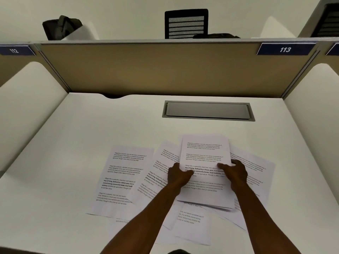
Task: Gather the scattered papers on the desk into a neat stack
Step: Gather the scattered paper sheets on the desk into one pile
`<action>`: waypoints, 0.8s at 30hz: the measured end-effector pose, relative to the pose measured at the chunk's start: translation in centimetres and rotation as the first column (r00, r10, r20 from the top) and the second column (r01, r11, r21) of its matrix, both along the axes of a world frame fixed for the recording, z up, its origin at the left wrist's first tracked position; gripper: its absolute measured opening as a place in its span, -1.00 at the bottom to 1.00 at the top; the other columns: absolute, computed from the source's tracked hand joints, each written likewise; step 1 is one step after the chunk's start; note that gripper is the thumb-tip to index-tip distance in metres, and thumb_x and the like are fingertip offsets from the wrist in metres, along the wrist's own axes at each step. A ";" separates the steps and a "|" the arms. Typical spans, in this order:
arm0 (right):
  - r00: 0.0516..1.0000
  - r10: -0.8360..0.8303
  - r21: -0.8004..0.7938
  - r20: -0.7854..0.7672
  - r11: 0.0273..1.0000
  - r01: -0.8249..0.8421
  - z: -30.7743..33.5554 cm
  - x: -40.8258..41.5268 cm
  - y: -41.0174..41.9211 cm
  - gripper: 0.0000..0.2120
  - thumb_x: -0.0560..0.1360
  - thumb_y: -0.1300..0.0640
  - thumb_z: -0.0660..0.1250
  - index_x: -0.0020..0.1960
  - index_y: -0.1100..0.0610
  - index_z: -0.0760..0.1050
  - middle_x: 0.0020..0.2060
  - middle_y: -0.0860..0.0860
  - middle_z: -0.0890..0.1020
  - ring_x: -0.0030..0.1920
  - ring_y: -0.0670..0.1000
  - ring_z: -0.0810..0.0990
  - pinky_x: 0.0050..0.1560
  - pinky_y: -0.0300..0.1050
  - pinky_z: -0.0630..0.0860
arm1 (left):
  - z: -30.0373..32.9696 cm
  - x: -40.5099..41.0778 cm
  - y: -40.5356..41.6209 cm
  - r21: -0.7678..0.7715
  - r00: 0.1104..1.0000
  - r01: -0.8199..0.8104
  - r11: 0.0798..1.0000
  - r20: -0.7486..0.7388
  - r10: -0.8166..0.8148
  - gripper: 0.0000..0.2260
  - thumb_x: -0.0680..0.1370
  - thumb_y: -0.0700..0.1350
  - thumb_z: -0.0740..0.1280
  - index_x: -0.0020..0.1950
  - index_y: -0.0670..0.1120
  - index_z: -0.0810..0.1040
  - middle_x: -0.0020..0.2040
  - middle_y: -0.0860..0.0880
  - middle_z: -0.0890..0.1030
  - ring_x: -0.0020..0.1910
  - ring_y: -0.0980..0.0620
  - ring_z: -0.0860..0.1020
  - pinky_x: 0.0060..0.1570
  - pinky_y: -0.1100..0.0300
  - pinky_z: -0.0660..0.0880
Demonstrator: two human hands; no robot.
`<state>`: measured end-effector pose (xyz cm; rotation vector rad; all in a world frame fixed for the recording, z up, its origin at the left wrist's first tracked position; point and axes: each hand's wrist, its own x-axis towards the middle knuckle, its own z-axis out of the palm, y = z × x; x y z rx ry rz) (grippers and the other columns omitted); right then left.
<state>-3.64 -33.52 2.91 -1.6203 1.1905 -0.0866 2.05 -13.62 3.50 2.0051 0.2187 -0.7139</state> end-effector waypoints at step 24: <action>0.884 -0.076 0.468 0.460 0.867 -0.170 0.1 -5.3 -1.2 -0.54 0.43 0.26 0.45 0.29 -0.03 0.54 0.18 0.06 0.68 0.13 0.15 0.67 -0.03 0.11 0.65 | -3.0 -0.1 12.1 0.618 0.939 0.000 0.786 0.271 -0.212 -0.17 0.43 0.30 0.41 0.57 -0.02 0.21 0.52 -0.15 0.23 0.48 -0.17 0.22 0.43 -0.09 0.28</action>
